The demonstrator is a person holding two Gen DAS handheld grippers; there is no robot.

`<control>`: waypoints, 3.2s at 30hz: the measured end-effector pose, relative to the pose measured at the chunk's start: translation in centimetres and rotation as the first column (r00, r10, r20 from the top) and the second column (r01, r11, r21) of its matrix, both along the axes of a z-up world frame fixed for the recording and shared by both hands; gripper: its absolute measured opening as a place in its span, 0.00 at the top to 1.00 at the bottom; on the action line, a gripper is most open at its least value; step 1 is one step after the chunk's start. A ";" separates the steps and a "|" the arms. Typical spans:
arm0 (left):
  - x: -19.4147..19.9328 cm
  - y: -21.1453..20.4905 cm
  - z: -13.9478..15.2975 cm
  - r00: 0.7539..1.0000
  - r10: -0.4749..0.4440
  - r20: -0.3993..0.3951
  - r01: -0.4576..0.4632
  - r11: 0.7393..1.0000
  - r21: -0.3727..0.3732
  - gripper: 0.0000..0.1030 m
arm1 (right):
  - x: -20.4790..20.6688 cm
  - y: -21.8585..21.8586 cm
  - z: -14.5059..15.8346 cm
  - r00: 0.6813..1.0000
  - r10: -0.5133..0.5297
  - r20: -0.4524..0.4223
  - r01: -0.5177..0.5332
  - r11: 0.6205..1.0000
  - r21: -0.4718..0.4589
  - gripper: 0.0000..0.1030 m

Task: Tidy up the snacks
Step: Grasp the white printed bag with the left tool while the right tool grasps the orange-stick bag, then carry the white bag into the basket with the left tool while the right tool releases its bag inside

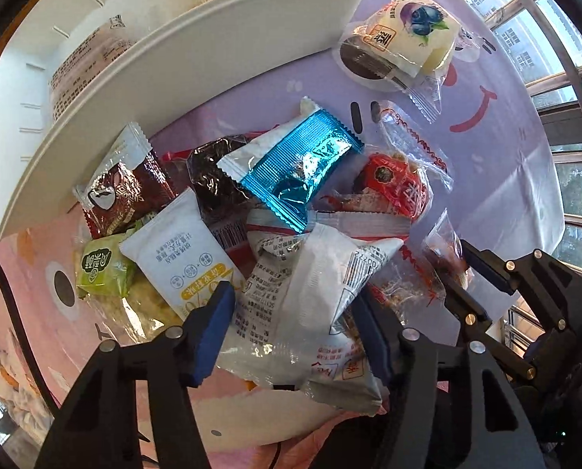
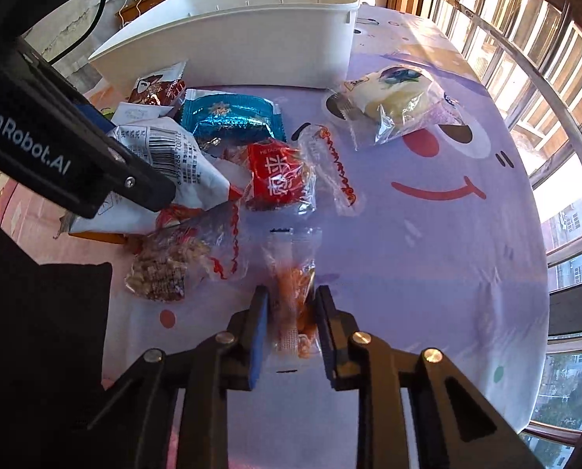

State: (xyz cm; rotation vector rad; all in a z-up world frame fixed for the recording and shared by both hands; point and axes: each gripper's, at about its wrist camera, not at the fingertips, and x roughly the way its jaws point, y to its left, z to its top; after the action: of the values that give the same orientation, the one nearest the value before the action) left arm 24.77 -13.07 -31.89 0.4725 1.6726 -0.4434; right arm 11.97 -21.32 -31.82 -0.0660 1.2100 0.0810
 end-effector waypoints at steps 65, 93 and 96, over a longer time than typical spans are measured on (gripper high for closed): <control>3.2 17.7 17.9 0.920 0.265 0.288 -0.141 0.911 -0.387 0.54 | 11.3 6.7 14.7 0.984 -0.084 0.156 0.077 0.996 0.050 0.79; 16.4 15.0 12.5 0.858 0.447 0.253 -0.333 0.859 -0.390 0.44 | 23.7 -0.6 10.7 0.991 -0.134 0.014 0.128 0.968 0.215 0.76; 16.3 14.8 12.0 0.861 0.446 0.245 -0.336 0.859 -0.386 0.36 | 23.8 -0.9 10.3 0.989 -0.151 -0.008 0.149 0.963 0.225 0.73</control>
State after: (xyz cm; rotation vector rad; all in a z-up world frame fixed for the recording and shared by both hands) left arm 41.11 1.77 -19.91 -0.0578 1.2911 -0.3078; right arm 35.79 -22.20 -21.57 0.2231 1.1860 0.0846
